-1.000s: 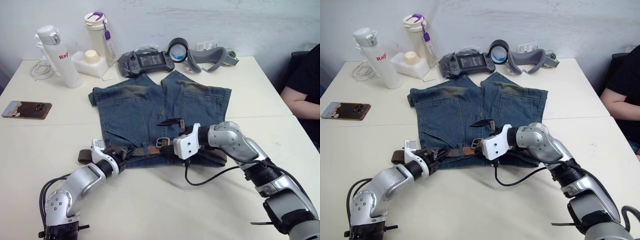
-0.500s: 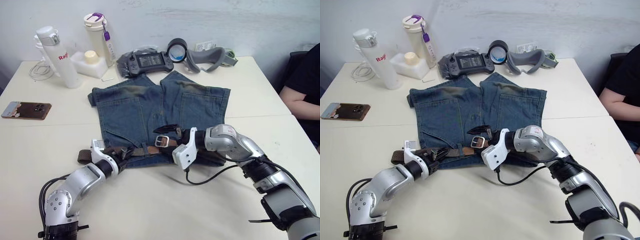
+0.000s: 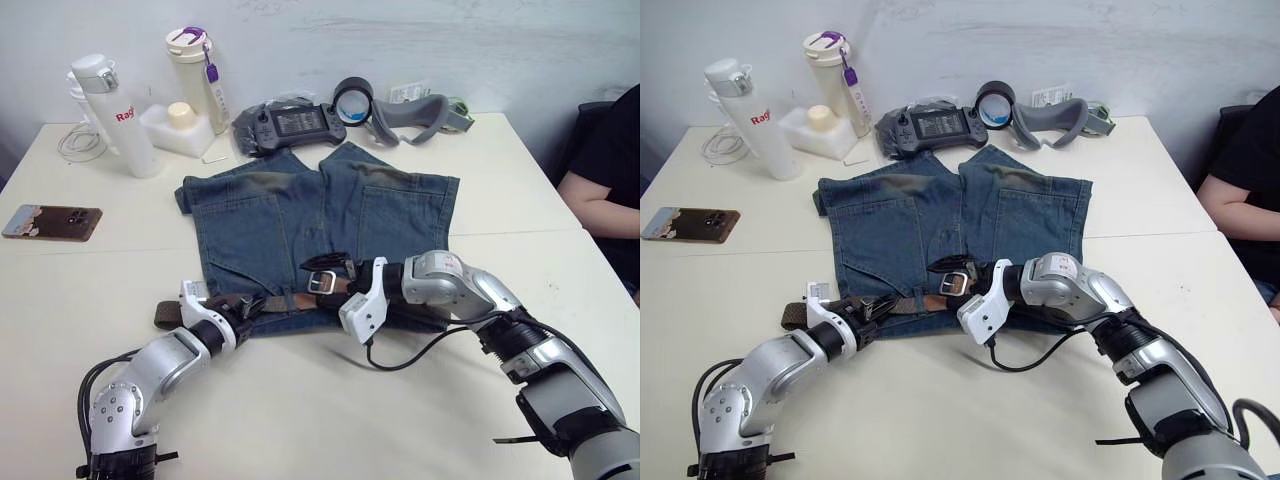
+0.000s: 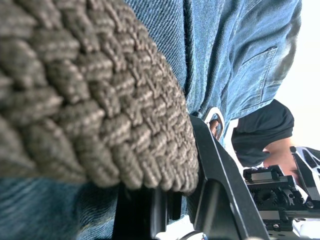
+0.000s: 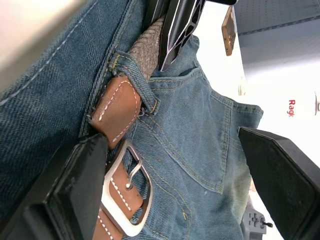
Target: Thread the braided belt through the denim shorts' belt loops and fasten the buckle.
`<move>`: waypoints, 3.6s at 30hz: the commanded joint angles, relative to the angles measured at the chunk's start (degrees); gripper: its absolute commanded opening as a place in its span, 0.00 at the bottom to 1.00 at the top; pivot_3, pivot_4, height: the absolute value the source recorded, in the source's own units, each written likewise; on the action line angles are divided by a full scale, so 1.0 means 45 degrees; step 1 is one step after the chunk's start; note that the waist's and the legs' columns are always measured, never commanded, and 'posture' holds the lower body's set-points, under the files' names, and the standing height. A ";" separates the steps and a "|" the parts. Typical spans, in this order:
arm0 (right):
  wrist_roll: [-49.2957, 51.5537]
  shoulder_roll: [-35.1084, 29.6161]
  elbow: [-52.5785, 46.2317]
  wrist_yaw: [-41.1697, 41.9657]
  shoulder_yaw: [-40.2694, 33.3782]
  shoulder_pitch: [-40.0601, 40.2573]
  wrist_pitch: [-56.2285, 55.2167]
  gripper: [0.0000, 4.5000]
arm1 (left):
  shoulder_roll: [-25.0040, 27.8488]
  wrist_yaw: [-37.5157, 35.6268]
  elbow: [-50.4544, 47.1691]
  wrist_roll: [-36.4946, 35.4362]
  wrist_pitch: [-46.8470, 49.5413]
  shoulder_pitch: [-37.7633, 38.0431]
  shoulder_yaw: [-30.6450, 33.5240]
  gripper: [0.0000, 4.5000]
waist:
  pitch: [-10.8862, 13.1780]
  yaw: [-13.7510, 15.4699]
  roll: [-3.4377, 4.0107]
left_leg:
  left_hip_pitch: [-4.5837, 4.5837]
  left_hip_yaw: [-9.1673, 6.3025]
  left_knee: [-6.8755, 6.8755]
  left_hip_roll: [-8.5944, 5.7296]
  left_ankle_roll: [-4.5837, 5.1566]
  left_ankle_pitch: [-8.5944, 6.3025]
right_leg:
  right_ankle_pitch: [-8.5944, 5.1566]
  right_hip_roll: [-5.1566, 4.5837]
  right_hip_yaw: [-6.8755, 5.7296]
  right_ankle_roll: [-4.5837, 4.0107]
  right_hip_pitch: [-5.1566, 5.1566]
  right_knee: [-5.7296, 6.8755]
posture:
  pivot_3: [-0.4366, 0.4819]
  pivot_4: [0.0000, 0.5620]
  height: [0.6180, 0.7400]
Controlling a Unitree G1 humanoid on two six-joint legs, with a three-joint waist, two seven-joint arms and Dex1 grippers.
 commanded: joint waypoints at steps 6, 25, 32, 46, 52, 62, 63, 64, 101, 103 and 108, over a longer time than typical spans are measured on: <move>-0.0826 -0.0393 0.0338 0.0935 0.1009 -0.0143 -0.0757 0.99 | -0.0820 -0.0185 -0.0228 -0.0037 -0.0410 0.0334 0.0085 0.00 | -0.0012 0.0019 0.0020 | 0.0002 -0.0021 -0.0019 -0.0001 0.0001 0.0000 | 0.0003 -0.0001 -0.0026 0.0004 0.0034 -0.0057 | 0.48 0.27 1.00; 0.0057 -0.0256 -0.0311 -0.0479 -0.0221 -0.0180 -0.0468 0.80 | -0.0490 -0.0366 -0.0064 -0.0037 0.0000 0.0604 -0.0504 0.00 | 0.0002 0.0058 0.0048 | 0.0039 -0.0147 -0.0105 -0.0012 -0.0024 0.0008 | -0.0003 -0.0003 -0.0165 -0.0006 0.0159 -0.0180 | 0.48 0.27 1.00; 0.0521 -0.0694 -0.1212 0.0021 -0.0306 0.0266 -0.0204 0.08 | 0.0049 -0.0560 0.0491 -0.0037 0.0179 0.0149 -0.0790 0.00 | 0.0024 0.0085 0.0087 | 0.0032 -0.0177 -0.0106 -0.0019 -0.0030 0.0022 | -0.0002 -0.0008 -0.0188 -0.0007 0.0163 -0.0173 | 0.48 0.27 1.00; 0.0501 -0.0544 -0.0889 0.0146 -0.0268 -0.0206 -0.0417 0.00 | 0.0472 -0.1465 0.0281 -0.0037 0.0744 0.0433 -0.0324 0.27 | 0.0030 0.0269 0.0132 | 0.0032 -0.0196 -0.0118 -0.0023 -0.0047 0.0039 | -0.0002 -0.0006 -0.0201 -0.0010 0.0160 -0.0162 | 0.48 0.27 1.00; 0.1066 -0.0959 0.0668 0.0346 -0.0531 -0.1525 -0.1107 0.00 | 0.2412 -0.3215 -0.0355 -0.0037 0.1982 0.1582 0.0563 0.84 | 0.0041 0.0139 0.0147 | 0.0020 -0.0196 -0.0135 -0.0022 -0.0049 0.0041 | -0.0011 -0.0003 -0.0207 -0.0024 0.0144 -0.0173 | 0.48 0.27 1.00; 0.6621 -0.2200 0.3035 0.4736 -0.1527 -0.2454 -0.0018 0.00 | 0.5540 -0.5957 -0.1264 -0.0037 0.3033 0.3019 0.0667 0.99 | 0.0128 -0.0034 0.0268 | 0.0019 -0.0207 -0.0145 -0.0021 -0.0046 0.0040 | -0.0014 -0.0013 -0.0213 -0.0030 0.0148 -0.0179 | 0.48 0.27 1.00; 0.6974 -0.2297 0.3107 0.5132 -0.1677 -0.2486 0.0202 0.00 | 0.5915 -0.6211 -0.1378 -0.0037 0.3166 0.3085 0.0642 0.99 | 0.0135 -0.0032 0.0267 | 0.0017 -0.0209 -0.0151 -0.0020 -0.0046 0.0040 | -0.0015 -0.0013 -0.0215 -0.0032 0.0144 -0.0182 | 0.48 0.27 1.00; 0.7239 -0.2410 0.3111 0.5486 -0.1836 -0.2513 0.0388 0.00 | 0.6242 -0.6650 -0.1502 -0.0037 0.3300 0.3173 0.0754 0.99 | 0.0137 -0.0038 0.0269 | 0.0013 -0.0213 -0.0154 -0.0019 -0.0047 0.0040 | -0.0020 -0.0012 -0.0219 -0.0041 0.0139 -0.0181 | 0.48 0.27 1.00; 1.1415 -0.3482 -0.3769 0.6819 -0.5938 -0.2140 1.4063 0.00 | 0.4035 -1.6517 0.1096 1.7693 -0.1368 -1.1000 -0.6430 0.99 | 0.0296 0.0423 0.0220 | -0.0320 -0.0074 -0.0141 -0.0084 0.0028 0.0132 | 0.0019 0.0006 -0.0178 0.0032 -0.0278 -0.0016 | 0.48 0.27 1.00; 1.1490 -0.3480 -0.4068 0.6717 -0.6063 -0.2034 1.4351 0.00 | 0.3729 -1.6378 0.1529 1.8358 -0.1597 -1.1085 -0.6412 0.99 | 0.0302 0.0411 0.0213 | -0.0319 -0.0072 -0.0138 -0.0087 0.0035 0.0137 | 0.0019 -0.0001 -0.0181 0.0032 -0.0283 0.0002 | 0.48 0.27 1.00; 1.1577 -0.3529 -0.4582 0.6506 -0.6283 -0.1803 1.4880 0.00 | 0.2845 -1.6376 0.1859 1.8958 -0.1938 -1.1057 -0.5927 0.89 | 0.0306 0.0415 0.0206 | -0.0316 -0.0071 -0.0091 -0.0104 0.0051 0.0144 | 0.0021 -0.0020 -0.0185 0.0035 -0.0278 0.0054 | 0.48 0.27 1.00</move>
